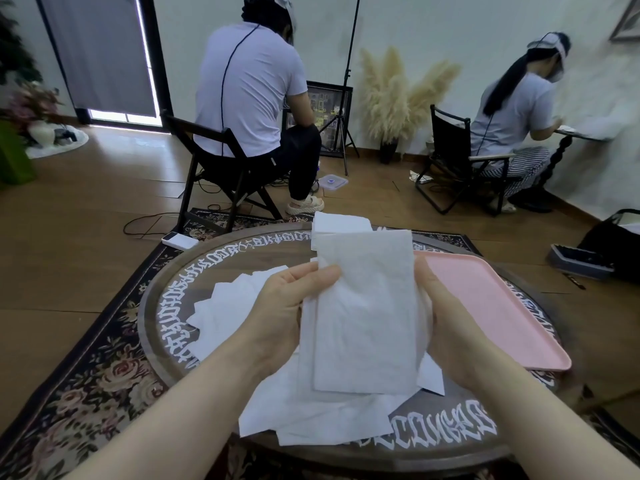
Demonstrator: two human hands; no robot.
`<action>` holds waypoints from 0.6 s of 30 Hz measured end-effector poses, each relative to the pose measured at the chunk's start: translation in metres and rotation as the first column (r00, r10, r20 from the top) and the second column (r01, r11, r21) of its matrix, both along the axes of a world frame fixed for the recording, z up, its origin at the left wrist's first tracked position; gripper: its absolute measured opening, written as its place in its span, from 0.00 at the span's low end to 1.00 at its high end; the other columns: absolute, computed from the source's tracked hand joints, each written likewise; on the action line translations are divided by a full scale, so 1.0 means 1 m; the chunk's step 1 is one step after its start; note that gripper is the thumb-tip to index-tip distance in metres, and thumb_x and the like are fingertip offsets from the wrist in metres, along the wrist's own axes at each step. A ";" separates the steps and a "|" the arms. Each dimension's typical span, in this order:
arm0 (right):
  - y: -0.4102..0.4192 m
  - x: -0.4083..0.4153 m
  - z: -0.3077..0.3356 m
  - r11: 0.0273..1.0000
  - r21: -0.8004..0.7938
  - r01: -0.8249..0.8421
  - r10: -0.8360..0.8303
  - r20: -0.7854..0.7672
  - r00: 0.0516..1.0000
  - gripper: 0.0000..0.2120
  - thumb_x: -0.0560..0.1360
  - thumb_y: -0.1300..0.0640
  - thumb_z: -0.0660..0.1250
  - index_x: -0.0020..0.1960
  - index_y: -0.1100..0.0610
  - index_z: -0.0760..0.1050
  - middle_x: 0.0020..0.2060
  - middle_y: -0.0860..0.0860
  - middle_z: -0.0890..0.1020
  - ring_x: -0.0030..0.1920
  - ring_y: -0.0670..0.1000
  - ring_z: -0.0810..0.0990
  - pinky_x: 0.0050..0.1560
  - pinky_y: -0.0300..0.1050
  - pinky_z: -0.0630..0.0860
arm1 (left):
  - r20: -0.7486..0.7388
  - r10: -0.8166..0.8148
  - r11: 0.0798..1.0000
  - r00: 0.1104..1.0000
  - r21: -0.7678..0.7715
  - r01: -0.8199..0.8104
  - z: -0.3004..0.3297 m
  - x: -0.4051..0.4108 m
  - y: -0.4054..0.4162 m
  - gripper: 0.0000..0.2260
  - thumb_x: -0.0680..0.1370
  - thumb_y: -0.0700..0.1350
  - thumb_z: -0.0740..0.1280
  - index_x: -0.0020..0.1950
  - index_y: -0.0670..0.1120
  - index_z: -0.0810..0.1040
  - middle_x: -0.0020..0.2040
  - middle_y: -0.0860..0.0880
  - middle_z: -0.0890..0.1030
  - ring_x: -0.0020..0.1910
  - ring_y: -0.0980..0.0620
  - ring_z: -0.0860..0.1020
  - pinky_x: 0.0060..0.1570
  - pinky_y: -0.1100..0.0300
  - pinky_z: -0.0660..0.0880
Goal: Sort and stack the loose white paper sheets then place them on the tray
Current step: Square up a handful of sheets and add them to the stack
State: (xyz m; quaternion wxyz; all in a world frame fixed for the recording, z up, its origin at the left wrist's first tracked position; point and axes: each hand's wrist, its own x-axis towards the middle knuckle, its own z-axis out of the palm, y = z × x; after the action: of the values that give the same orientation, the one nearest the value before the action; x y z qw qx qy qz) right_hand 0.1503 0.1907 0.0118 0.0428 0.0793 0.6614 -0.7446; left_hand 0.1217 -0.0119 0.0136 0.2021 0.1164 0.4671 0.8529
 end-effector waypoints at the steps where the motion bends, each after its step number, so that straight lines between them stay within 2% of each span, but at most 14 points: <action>1: 0.000 0.001 0.000 0.995 -0.090 -0.046 0.048 0.024 0.999 0.27 0.73 0.34 0.62 0.65 0.47 0.78 0.58 0.49 0.84 0.60 0.51 0.82 0.57 0.50 0.75 | 0.015 0.018 1.000 1.000 -0.008 -0.018 -0.001 0.000 0.000 0.11 0.71 0.43 0.71 0.50 0.42 0.86 0.50 0.43 0.86 0.45 0.49 0.85 0.42 0.59 0.81; 3: 0.000 0.003 0.000 0.982 -0.187 -0.032 0.042 0.050 0.998 0.25 0.71 0.42 0.68 0.64 0.54 0.79 0.57 0.54 0.84 0.57 0.54 0.83 0.54 0.52 0.79 | 0.045 0.095 0.994 0.994 -0.056 -0.093 -0.003 -0.002 0.000 0.10 0.73 0.41 0.70 0.52 0.41 0.85 0.51 0.43 0.86 0.45 0.49 0.85 0.41 0.60 0.81; 6: 0.001 0.003 -0.004 0.995 -0.070 0.073 -0.075 -0.034 0.997 0.22 0.67 0.54 0.72 0.58 0.60 0.80 0.51 0.56 0.86 0.49 0.54 0.86 0.47 0.46 0.83 | 0.026 0.214 0.963 0.976 -0.174 -0.207 -0.006 -0.004 0.001 0.06 0.77 0.39 0.68 0.51 0.42 0.84 0.47 0.44 0.86 0.41 0.51 0.85 0.36 0.63 0.79; 8: 0.002 0.004 -0.006 0.992 -0.003 0.125 -0.125 -0.082 0.989 0.14 0.69 0.57 0.72 0.54 0.60 0.81 0.48 0.55 0.87 0.44 0.52 0.87 0.41 0.42 0.83 | -0.014 0.227 0.949 0.974 -0.223 -0.225 -0.008 -0.003 0.002 0.07 0.79 0.39 0.67 0.51 0.42 0.84 0.47 0.45 0.86 0.42 0.51 0.84 0.38 0.63 0.79; 10: 0.001 0.003 -0.008 0.982 0.063 0.177 -0.170 -0.105 0.980 0.09 0.75 0.56 0.69 0.52 0.60 0.82 0.45 0.54 0.87 0.43 0.51 0.86 0.38 0.41 0.81 | -0.041 0.232 0.941 0.972 -0.244 -0.235 -0.009 -0.002 0.003 0.07 0.80 0.40 0.66 0.51 0.43 0.84 0.48 0.45 0.86 0.43 0.51 0.84 0.40 0.63 0.80; 14: 0.000 0.002 -0.008 0.943 0.197 0.268 -0.238 -0.165 0.957 0.12 0.80 0.52 0.64 0.46 0.57 0.82 0.40 0.50 0.87 0.39 0.48 0.85 0.35 0.40 0.78 | -0.046 0.281 0.937 0.959 -0.204 -0.284 -0.005 -0.003 0.002 0.07 0.80 0.39 0.65 0.51 0.43 0.84 0.48 0.46 0.86 0.43 0.52 0.85 0.39 0.63 0.80; 18: 0.004 0.001 -0.004 0.916 0.177 0.361 -0.324 -0.208 0.923 0.14 0.81 0.50 0.62 0.46 0.58 0.81 0.37 0.50 0.86 0.36 0.48 0.84 0.35 0.43 0.76 | -0.037 0.354 0.912 0.935 -0.207 -0.353 -0.003 -0.007 -0.001 0.07 0.80 0.40 0.65 0.49 0.46 0.84 0.46 0.48 0.87 0.40 0.54 0.84 0.36 0.63 0.78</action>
State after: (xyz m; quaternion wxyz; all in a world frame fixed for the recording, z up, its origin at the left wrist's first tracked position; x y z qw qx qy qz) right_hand 0.1511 0.1950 0.0075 -0.1553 0.1331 0.7138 -0.6698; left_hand 0.1151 -0.0133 0.0106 0.0561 0.0075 0.5680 0.8211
